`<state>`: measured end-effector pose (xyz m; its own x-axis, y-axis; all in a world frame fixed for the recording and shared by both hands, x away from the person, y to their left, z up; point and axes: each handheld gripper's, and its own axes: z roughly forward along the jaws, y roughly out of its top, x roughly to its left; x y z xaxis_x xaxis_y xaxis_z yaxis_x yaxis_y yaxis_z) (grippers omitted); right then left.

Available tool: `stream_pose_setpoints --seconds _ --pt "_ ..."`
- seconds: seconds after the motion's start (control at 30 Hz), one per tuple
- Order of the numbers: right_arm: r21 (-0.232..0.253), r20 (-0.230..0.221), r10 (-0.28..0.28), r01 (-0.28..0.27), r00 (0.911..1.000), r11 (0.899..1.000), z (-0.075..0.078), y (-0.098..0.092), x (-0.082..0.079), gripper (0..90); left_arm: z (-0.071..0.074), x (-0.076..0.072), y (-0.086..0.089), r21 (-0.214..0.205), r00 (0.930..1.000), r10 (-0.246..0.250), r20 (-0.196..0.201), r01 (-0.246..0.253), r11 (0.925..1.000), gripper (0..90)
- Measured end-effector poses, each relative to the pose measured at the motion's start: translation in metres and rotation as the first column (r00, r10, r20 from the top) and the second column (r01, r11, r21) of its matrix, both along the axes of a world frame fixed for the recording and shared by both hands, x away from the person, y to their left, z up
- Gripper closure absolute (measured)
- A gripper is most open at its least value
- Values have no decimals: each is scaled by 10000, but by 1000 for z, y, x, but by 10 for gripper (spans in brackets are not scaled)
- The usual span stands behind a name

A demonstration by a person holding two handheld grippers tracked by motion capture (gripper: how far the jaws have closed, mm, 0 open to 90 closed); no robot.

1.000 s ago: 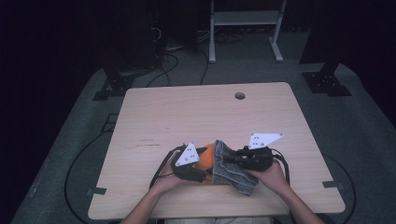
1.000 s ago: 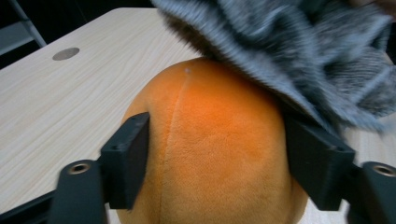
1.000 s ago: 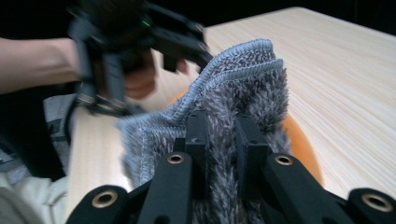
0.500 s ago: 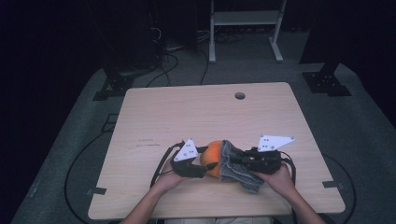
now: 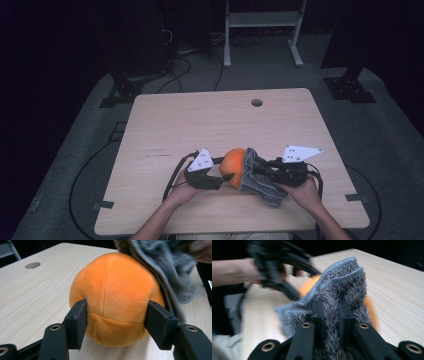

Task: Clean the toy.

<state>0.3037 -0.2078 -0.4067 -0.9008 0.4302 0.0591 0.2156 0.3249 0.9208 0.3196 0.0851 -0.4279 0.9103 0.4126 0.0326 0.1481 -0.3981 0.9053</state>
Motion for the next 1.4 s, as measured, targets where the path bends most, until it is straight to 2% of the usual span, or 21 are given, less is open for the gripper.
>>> stream_pose_setpoints --seconds 0.07,0.1,0.13,0.2,0.27,0.33,0.37,0.4,0.43,0.47,0.5,0.6,0.63,0.67,0.7,0.8,0.87,0.93,1.17,1.23,1.4 --pt "-53 123 248 -247 9996 9997 2 7 -4 774 1 -1 -3 40 9999 -59 103 59 10000 396" --pt "-197 283 472 -467 9985 9987 5 14 -7 775 2 -3 -5 140 9996 -93 255 89 9999 396" --pt "-491 504 714 -689 9962 9964 9 26 -9 774 3 -6 -7 397 9982 -112 597 88 9992 401" --pt "-565 653 577 -540 9962 9969 12 27 -4 775 1 -6 -4 413 9986 -62 532 40 9991 404" --pt "-339 541 206 -188 9983 9992 12 19 3 775 -1 -5 -2 418 9988 -76 483 56 9991 404" --pt "-429 390 -133 149 9992 9990 11 10 7 775 -2 -2 1 93 9998 -19 174 18 10000 362" --pt "-429 390 -133 149 9992 9990 11 10 7 775 -2 -2 1 93 9998 -19 174 18 10000 321" --pt "-417 333 -292 306 9990 9987 8 2 7 775 0 2 2 -415 9992 155 -381 -171 9990 283" --pt "-438 313 -339 353 9989 9984 7 -1 6 775 0 2 2 -415 9992 155 -381 -171 9990 260" --pt "-418 287 -331 343 9990 9985 7 -2 4 775 0 5 2 -660 9975 183 -683 -229 9976 267" --pt "-426 286 -262 274 9992 9987 8 -2 3 776 -1 5 1 -661 9977 100 -673 -144 9977 307" --pt "-703 280 287 -266 9992 9972 13 10 -4 775 -1 0 -3 -478 9996 -61 -272 48 9988 376" --pt "-816 345 485 -455 9982 9956 15 16 -5 775 -1 0 -3 -478 9996 -61 -272 48 9988 393" --pt "-899 412 632 -593 9972 9942 18 22 -5 775 0 -4 -5 -42 9996 -148 257 149 9999 409" --pt "-943 463 743 -697 9962 9931 20 26 -3 775 0 -6 -5 181 9985 -227 494 218 9996 421" --pt "-1036 479 703 -650 9964 9925 28 30 6 775 -2 -8 -3 529 9966 -323 761 283 9982 432" --pt "-1038 416 617 -571 9972 9930 29 29 10 775 -3 -8 -2 556 9964 -355 772 312 9980 432" --pt "-854 163 282 -267 9995 9960 27 18 18 775 -3 -6 0 501 9969 -386 690 352 9981 430" --pt "-428 -242 -130 119 9996 9990 14 -2 19 774 -5 -5 1 533 9973 -491 543 462 9975 422" --pt "-192 -571 -262 252 9980 9995 5 -11 21 774 -6 -4 3 546 9980 -459 435 435 9976 420" --pt "-63 -880 -301 297 9957 9995 -6 -16 22 774 -9 1 9 632 9997 -231 12 230 9977 401"
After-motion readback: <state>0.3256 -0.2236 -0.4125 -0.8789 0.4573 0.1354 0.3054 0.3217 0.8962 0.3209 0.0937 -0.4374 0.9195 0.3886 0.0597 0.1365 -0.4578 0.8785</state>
